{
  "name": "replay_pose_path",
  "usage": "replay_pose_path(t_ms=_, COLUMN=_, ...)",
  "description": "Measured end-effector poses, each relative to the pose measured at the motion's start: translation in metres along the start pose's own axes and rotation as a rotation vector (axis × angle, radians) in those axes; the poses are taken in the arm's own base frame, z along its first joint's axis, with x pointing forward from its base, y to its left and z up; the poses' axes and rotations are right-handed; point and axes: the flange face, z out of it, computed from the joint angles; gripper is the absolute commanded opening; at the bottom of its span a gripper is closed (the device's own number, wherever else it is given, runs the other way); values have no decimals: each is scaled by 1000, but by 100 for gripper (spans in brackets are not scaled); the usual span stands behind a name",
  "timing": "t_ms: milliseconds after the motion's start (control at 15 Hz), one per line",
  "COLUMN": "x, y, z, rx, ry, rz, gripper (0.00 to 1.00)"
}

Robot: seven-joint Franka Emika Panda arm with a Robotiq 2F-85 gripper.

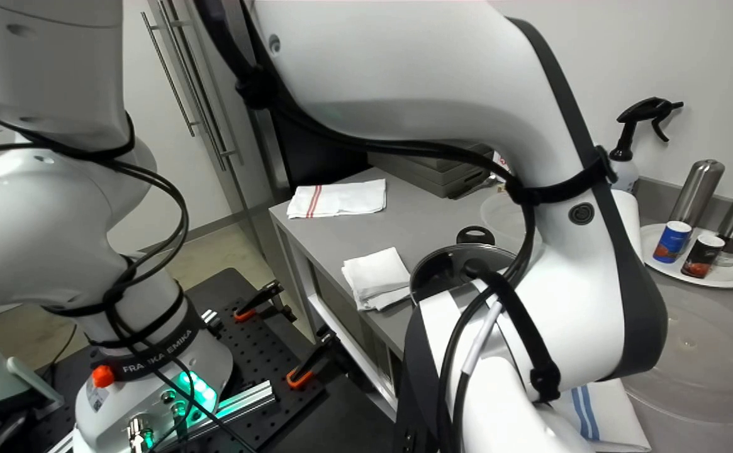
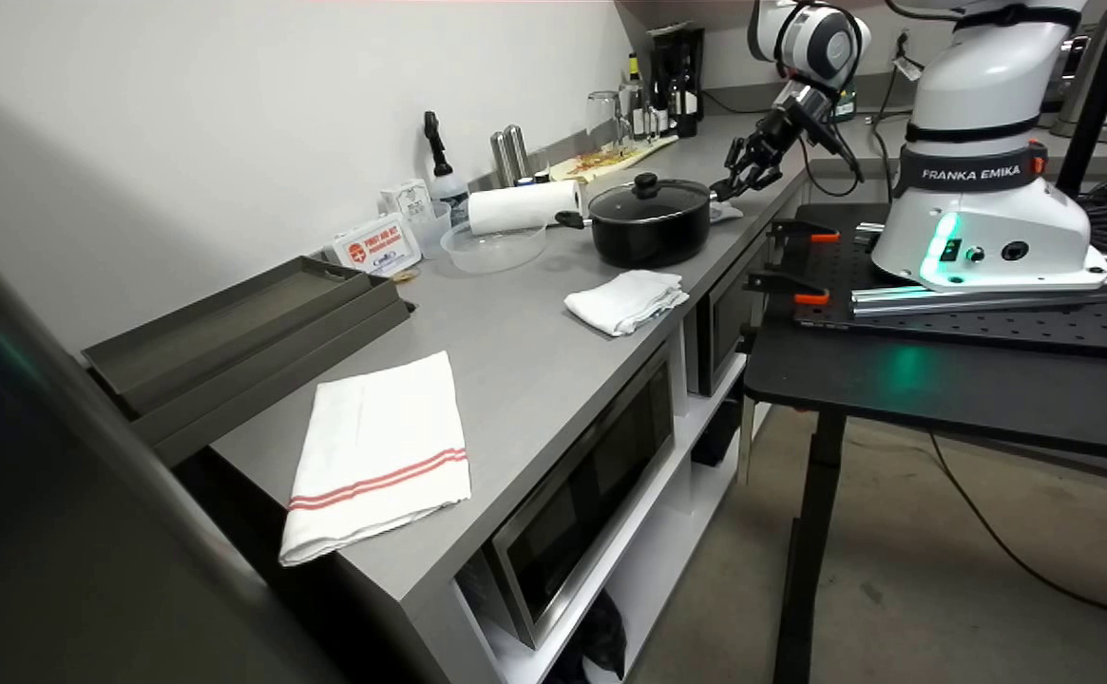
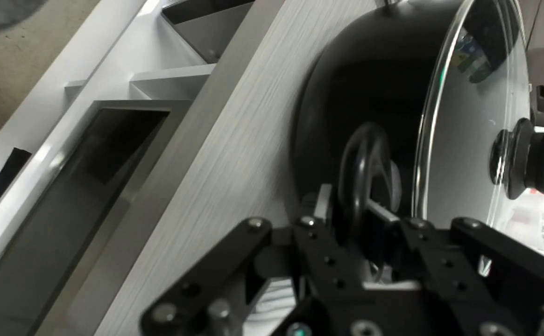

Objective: Move the pot to the right

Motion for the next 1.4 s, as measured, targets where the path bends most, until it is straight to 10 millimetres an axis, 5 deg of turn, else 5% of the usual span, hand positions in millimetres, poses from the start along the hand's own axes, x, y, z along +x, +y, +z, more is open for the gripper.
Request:
replay_pose_path(t_ms=1067, x=-4, y=9, z=-9, rx=1, ry=16, rz=-1, gripper=2)
replay_pose_path(t_ms=1333, x=-3, y=8, z=-9, rx=-7, ry=18, rz=-9, gripper=16)
replay_pose_path(t_ms=1400, x=-2, y=7, z=-10, rx=-7, ry=19, rz=-10, gripper=28)
